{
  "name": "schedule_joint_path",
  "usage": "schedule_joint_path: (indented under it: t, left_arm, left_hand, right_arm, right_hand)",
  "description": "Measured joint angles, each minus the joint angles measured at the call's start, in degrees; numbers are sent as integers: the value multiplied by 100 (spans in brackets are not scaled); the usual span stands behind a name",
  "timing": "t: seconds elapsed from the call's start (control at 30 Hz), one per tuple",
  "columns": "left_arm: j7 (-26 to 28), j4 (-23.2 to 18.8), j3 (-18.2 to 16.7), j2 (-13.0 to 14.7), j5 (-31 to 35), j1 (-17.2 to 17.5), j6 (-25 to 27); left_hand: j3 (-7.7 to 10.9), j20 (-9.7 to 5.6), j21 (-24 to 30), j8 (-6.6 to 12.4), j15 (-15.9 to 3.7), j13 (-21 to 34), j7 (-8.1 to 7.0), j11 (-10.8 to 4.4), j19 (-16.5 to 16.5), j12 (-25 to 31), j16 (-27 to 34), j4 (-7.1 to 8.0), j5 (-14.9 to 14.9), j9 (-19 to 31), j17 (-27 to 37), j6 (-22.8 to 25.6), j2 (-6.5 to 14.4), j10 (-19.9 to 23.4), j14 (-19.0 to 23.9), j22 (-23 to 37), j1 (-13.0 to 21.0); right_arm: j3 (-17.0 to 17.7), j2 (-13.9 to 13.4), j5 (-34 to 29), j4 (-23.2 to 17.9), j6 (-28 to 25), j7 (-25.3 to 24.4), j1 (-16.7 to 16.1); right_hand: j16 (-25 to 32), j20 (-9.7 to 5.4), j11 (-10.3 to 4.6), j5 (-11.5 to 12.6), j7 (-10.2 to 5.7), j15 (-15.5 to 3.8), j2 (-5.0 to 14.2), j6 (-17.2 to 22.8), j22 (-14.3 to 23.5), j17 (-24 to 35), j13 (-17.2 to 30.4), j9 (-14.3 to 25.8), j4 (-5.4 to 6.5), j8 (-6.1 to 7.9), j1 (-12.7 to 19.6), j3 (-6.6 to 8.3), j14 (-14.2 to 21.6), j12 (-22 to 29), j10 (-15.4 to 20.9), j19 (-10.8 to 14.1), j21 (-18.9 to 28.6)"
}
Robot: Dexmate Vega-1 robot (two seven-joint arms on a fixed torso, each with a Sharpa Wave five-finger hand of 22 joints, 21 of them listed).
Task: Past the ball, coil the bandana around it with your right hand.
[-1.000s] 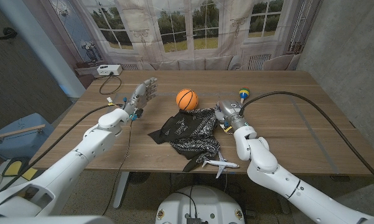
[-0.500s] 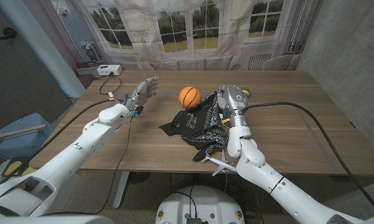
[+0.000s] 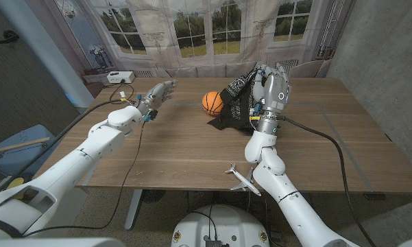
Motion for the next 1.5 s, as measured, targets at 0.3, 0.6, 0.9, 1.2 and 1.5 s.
schedule_joint_path:
  t: [0.3,0.6,0.9,1.2,1.5]
  left_arm:
    - [-150,120,127,-45,136,-280,72]
    - [-275,234,268,-100,335,-520,98]
    - [-258,125,400,-51,632,-640,180]
    - [-123,-237,489,110,971,-656,431]
    - [-107,-595,597,254,1237,-679,611]
  left_hand:
    - [47,0,0,0,0,0,20,0,0,0,0,-47,-33,0,0,20,15,0,0,0,136]
    - [93,0,0,43,0,0,-43,-21,0,0,0,-93,-33,-1,0,192,24,22,0,15,311]
    - [189,-10,1,130,53,10,-194,-2,73,26,0,-155,-33,28,0,501,80,141,52,14,691]
    - [237,-31,4,133,63,11,-328,-90,175,71,23,-203,-33,27,0,636,-21,238,125,-1,971]
    - [98,0,4,132,91,22,-379,-109,206,44,15,-201,44,27,0,683,-421,192,95,-1,1274]
  right_arm:
    - [1070,1218,-957,226,1218,-288,30]
    - [1628,1891,-1525,387,1831,-374,340]
    - [1637,2005,-1732,483,1744,-403,771]
    - [1251,1757,-1641,519,1152,-408,1173]
    - [701,1358,-1226,480,266,-413,1518]
  right_hand:
    - [-73,27,-22,22,-37,0,0,-37,24,40,62,105,4,0,0,-6,0,59,-22,-30,0]
    - [-126,2,-42,22,-58,2,-16,-58,36,79,119,181,23,1,-15,-25,-2,59,-43,-66,0]
    - [-171,9,-41,21,-69,-2,-14,-68,36,105,186,255,23,1,-14,-27,-47,104,-43,-73,0]
    - [-215,32,-51,63,-89,28,-15,-89,36,157,243,295,45,2,-14,-49,-77,148,-54,-95,0]
    - [-259,29,-50,64,-89,23,-50,-89,35,185,294,278,40,12,23,-58,-144,192,-53,-154,0]
